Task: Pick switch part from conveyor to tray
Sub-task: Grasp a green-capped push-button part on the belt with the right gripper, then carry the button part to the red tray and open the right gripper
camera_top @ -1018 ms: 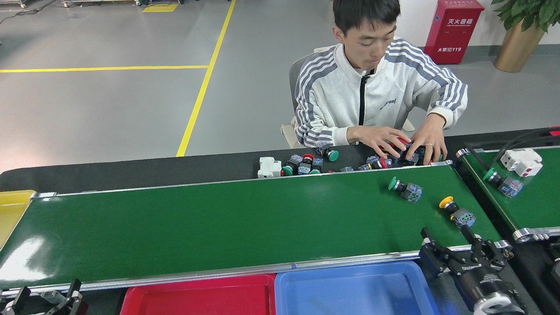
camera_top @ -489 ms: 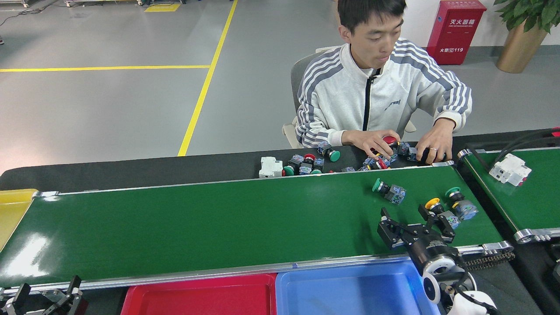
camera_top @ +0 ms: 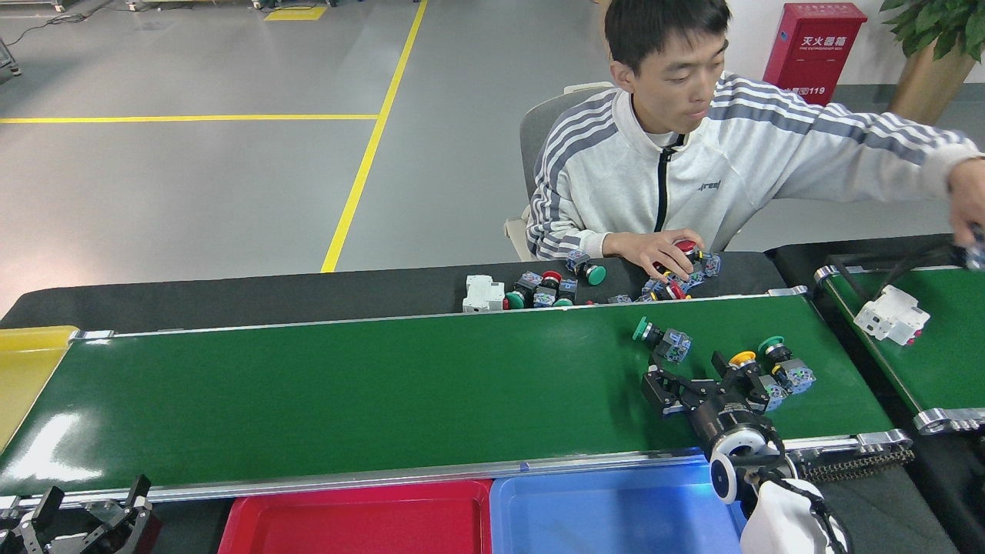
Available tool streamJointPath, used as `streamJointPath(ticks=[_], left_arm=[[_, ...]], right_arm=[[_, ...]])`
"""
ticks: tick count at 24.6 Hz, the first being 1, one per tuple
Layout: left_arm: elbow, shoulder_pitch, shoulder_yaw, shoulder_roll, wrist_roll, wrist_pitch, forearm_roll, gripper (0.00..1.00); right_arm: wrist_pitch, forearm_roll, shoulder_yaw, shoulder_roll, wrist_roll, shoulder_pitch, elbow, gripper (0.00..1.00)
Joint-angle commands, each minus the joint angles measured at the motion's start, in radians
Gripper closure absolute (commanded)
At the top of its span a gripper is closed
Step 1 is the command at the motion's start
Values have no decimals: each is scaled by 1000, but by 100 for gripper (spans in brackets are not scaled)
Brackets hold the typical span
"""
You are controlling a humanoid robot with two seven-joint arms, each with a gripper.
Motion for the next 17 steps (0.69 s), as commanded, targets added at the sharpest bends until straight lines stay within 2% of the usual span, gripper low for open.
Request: streamJointPath(ticks=[1,8,11,12,15,17], left_arm=[[2,-17,-3,14,8,-2,-3,0],[31,-59,-35,25,0,-1,-1,0],[44,-97,-44,45,-3,-2,-1,0],[51,-109,-53,46,-3,-2,-1,0],[64,-131,-84,48,-3,-2,-1,0],[64,-131,-87,48,-3,-2,-1,0]], right_arm=[[21,6,12,1,-9,-29,8,1],[153,14,136,6,-52,-112,115,1],[184,14,165,18,-53,-129,143,5],[184,14,174,20,-53,-134,146,12],[185,40,232,10,-55,-138,146,51],[184,49,252,12,-55,-140,146,70]])
